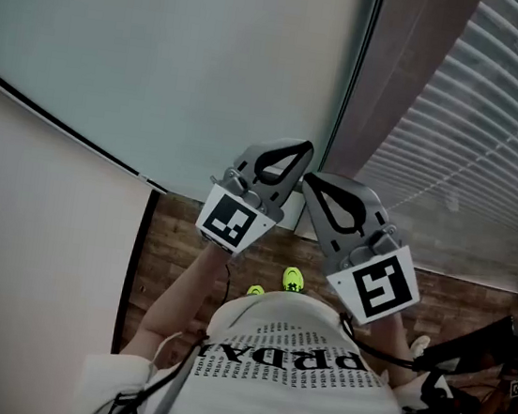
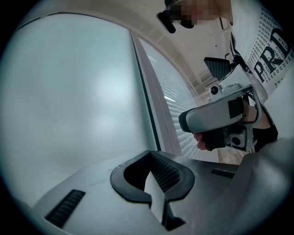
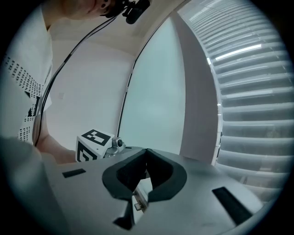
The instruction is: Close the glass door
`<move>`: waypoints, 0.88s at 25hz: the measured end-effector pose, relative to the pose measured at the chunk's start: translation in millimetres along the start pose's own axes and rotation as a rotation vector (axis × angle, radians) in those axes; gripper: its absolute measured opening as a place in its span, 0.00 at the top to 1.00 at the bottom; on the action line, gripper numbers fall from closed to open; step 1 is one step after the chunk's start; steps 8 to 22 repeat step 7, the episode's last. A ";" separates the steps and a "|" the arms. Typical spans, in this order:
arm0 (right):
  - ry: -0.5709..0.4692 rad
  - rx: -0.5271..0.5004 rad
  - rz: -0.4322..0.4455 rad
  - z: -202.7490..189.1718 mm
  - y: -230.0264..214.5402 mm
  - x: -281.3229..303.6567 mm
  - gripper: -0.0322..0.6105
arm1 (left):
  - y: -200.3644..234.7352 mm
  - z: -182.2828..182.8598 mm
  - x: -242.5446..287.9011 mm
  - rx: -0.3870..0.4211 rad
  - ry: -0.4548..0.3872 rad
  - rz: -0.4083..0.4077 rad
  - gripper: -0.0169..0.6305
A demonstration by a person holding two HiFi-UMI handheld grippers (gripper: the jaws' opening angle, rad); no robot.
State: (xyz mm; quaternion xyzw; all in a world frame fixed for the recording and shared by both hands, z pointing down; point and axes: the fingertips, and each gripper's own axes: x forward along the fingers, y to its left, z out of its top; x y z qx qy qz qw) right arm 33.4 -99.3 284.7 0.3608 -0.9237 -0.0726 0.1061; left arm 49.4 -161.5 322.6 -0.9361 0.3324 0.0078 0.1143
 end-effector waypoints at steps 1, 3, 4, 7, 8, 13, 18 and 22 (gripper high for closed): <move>0.001 -0.004 0.001 0.0 -0.2 0.1 0.95 | -0.1 1.3 -0.1 -0.004 -0.005 0.003 0.97; 0.007 -0.001 -0.002 -1.0 -1.7 0.7 0.95 | -0.1 3.2 0.7 -0.021 -0.010 0.006 0.97; 0.010 0.004 -0.005 -1.4 -2.7 1.3 0.95 | 0.0 3.4 1.1 -0.027 -0.009 0.004 0.97; 0.016 0.021 -0.014 -1.6 -5.8 3.6 0.95 | 0.9 3.2 2.3 -0.042 0.001 -0.006 0.97; 0.016 0.021 -0.014 -1.6 -5.8 3.6 0.95 | 0.9 3.2 2.3 -0.042 0.001 -0.006 0.97; 0.016 0.021 -0.014 -1.6 -5.8 3.6 0.95 | 0.9 3.2 2.3 -0.042 0.001 -0.006 0.97; 0.016 0.021 -0.014 -1.6 -5.8 3.6 0.95 | 0.9 3.2 2.3 -0.042 0.001 -0.006 0.97; 0.016 0.021 -0.014 -1.6 -5.8 3.6 0.95 | 0.9 3.2 2.3 -0.042 0.001 -0.006 0.97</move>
